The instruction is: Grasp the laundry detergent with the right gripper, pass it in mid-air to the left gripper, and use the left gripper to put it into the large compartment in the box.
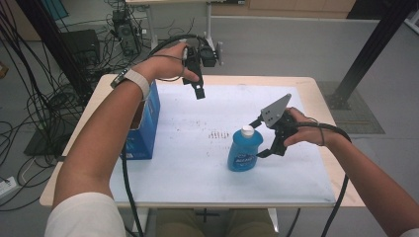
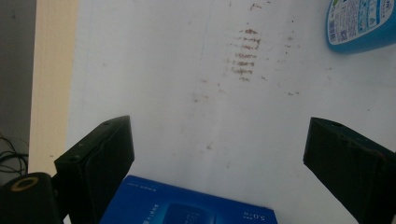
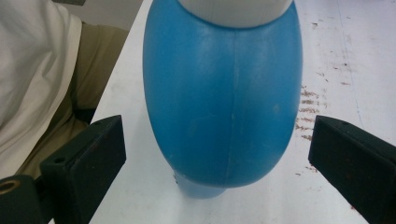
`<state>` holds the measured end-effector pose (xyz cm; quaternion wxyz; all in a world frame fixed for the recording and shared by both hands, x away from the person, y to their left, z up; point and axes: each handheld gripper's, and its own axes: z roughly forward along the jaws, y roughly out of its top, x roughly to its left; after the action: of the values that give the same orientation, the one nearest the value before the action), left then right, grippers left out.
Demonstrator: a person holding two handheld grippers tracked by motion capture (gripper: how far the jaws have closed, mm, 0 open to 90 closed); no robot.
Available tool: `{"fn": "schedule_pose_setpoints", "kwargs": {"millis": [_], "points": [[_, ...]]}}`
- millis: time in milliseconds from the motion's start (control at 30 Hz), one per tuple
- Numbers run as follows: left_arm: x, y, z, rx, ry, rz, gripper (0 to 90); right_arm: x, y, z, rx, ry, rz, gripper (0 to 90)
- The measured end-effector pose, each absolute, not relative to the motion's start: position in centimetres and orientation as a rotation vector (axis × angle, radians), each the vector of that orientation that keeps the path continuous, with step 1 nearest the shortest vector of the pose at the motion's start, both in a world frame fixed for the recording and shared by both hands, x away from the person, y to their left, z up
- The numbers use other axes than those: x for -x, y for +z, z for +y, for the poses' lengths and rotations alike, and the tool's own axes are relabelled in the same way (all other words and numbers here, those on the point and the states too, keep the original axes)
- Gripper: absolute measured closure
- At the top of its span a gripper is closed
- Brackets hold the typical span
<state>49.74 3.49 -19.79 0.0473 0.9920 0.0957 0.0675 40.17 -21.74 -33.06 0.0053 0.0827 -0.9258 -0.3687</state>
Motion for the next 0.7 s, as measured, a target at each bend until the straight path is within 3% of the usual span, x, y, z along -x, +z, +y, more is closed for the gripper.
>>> {"fn": "schedule_pose_setpoints", "kwargs": {"millis": [700], "points": [[-49.82,-19.89,3.64,-3.023,0.202,0.298,9.1,-40.32,-33.09,-21.67,-0.24,-1.193,-2.901,3.5]]}}
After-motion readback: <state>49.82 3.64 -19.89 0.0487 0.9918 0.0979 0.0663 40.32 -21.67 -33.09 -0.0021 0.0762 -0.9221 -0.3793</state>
